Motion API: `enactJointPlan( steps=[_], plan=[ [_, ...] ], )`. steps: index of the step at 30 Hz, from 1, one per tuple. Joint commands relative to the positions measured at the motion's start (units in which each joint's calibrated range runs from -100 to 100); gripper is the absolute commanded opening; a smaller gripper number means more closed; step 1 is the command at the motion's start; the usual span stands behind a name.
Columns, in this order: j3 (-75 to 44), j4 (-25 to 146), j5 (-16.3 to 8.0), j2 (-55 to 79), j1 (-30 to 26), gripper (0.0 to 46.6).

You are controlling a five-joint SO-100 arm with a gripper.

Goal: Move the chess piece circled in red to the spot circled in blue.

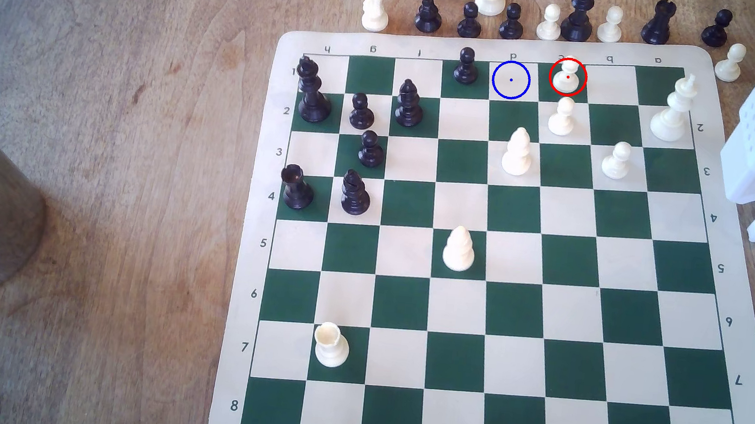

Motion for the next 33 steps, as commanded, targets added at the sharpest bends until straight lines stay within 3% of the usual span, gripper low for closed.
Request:
enactJointPlan(
  steps=[1,6,13,22,28,33],
  plan=[
    [1.0,1.6,0.2,-0.1,4.8,0.2],
    [-1.1,4.8,0.2,-0.1,12.3,0.2],
    [-8.3,18.8,0.2,-0.1,13.6,0.2],
    [-23.0,51.4,0.2,-0.1,15.7,0.2],
    [-37.2,91.8,-0.2,-0.1,19.7,0.2],
    [-39.1,110.6,-0.3,-0.1,19.8,0.2]
  ],
)
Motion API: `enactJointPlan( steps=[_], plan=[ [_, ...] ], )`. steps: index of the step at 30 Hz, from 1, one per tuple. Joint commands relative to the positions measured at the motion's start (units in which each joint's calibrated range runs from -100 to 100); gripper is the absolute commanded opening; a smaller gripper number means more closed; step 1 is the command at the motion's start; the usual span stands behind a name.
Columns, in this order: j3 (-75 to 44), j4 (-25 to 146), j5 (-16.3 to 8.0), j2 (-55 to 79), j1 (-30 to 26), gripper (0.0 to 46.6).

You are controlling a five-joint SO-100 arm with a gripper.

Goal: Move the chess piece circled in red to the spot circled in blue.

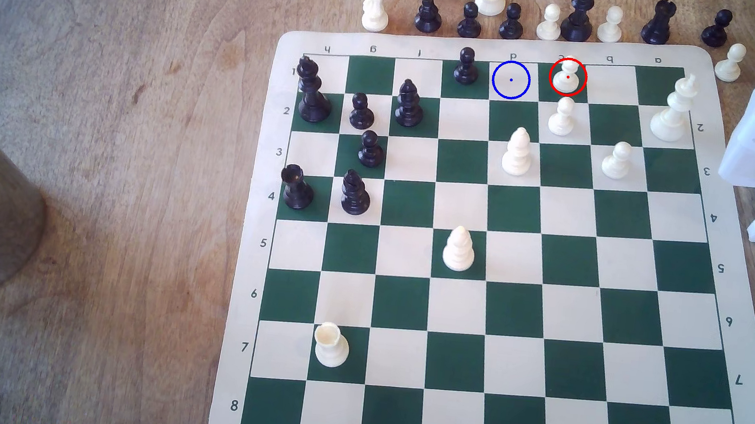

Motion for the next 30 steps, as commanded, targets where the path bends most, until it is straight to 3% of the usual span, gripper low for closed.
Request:
enactJointPlan(
  steps=[1,3,4,5,13,18,22,30],
  plan=[
    [-5.6,18.9,-0.2,0.0,0.3,1.0],
    [-6.9,25.7,-0.6,0.0,0.3,5.6],
    [-9.7,35.0,-0.9,0.0,1.9,17.1],
    [-11.6,39.6,-0.7,-0.1,2.6,19.6],
    [-24.2,71.9,-3.2,3.7,2.3,26.1],
    [-23.5,82.3,-5.9,7.4,2.1,28.5],
    [-12.7,85.0,-7.9,2.2,0.8,33.9],
    [-5.2,86.1,-9.6,8.1,2.7,32.1]
  ],
)
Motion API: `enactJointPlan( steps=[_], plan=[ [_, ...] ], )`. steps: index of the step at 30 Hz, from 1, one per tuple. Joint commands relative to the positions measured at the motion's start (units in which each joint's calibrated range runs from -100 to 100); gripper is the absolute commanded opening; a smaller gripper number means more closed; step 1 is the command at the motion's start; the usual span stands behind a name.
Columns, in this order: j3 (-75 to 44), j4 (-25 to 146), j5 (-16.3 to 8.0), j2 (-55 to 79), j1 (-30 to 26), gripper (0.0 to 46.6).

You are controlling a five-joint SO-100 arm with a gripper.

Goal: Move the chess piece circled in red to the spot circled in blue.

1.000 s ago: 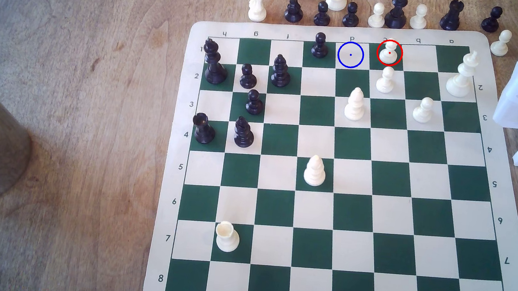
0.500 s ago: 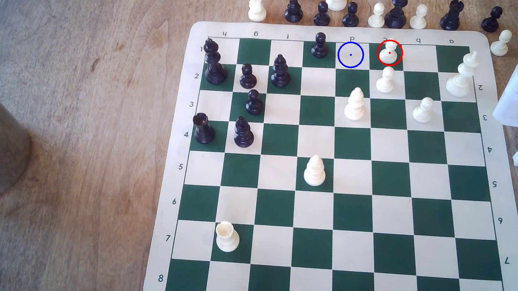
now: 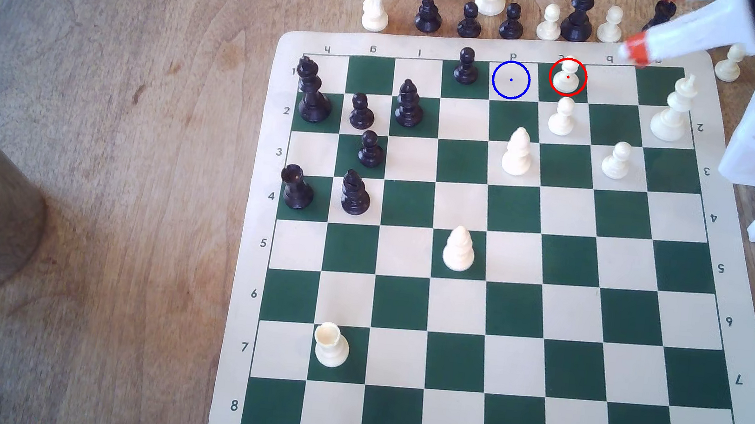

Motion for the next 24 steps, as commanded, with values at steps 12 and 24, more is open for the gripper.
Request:
enactJointPlan(
  steps=[12,24],
  plan=[
    [-5.0,-2.6,-0.7,23.0,2.1,29.4],
    [-3.5,-12.0,-2.2,36.1,3.9,27.4]
  ],
)
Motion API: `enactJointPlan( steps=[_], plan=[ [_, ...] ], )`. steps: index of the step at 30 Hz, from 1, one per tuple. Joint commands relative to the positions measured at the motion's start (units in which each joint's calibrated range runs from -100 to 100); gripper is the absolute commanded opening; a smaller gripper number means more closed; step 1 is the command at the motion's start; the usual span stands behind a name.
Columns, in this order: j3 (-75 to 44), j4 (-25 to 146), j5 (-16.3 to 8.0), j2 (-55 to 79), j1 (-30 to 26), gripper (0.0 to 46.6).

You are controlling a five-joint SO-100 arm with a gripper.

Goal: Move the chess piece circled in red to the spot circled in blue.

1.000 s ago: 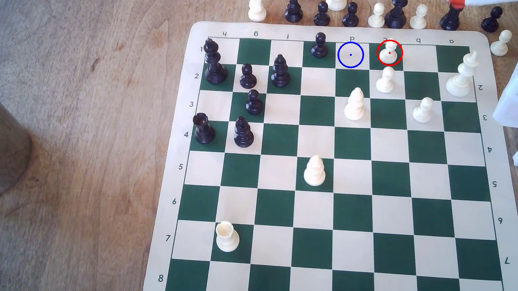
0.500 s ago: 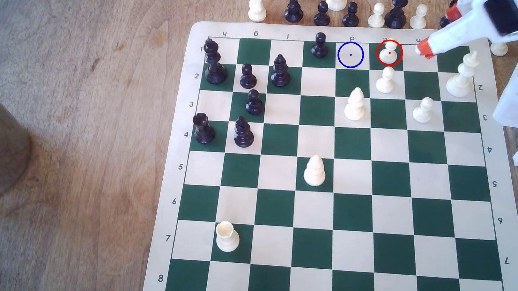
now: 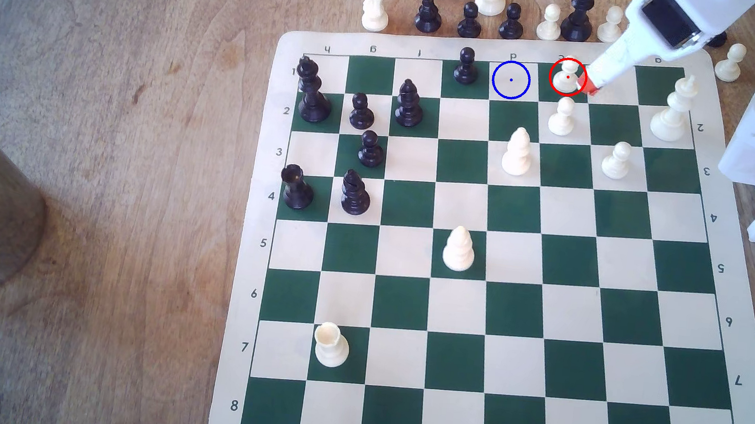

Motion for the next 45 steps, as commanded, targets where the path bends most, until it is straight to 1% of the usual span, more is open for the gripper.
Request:
enactJointPlan(
  steps=[1,7,12,20,25,31,35,39,45],
  plan=[
    [-2.8,-3.6,-0.1,5.0,1.9,27.0],
    [-2.8,-6.5,0.4,11.3,2.1,23.7],
    [-2.7,-10.6,0.1,16.5,1.7,23.9],
    [-3.5,-18.4,-0.1,25.8,2.8,23.0],
    [-4.1,-20.0,-0.4,27.4,3.0,22.9],
    [-6.7,-20.4,-2.3,29.8,3.5,22.8],
    [-7.7,-21.7,-2.4,31.2,4.3,22.7],
    [-8.5,-22.7,-2.1,32.4,4.9,22.2],
    [-8.7,-23.1,-2.4,33.5,4.3,21.2]
  ],
)
